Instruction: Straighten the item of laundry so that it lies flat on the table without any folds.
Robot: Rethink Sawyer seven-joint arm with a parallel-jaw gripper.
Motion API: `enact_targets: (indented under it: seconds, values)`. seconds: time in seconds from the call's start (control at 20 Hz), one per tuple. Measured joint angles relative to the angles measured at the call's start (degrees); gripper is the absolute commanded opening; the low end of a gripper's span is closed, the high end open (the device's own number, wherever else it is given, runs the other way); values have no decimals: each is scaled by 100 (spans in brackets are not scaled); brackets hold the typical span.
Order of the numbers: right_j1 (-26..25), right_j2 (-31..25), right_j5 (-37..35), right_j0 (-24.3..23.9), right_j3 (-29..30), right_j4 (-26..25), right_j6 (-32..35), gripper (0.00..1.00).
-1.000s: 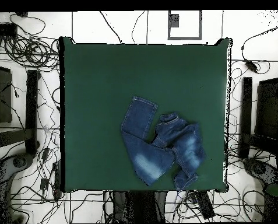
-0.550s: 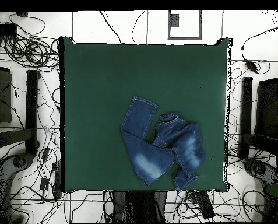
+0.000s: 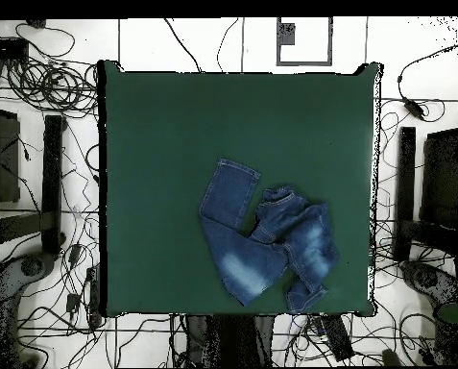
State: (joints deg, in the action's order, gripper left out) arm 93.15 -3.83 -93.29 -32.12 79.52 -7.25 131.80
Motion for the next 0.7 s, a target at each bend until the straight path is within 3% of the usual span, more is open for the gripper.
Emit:
enact_targets:
  seconds: [0.7]
  values:
    - [37, 220, 873, 215, 614, 53, 0, 100]
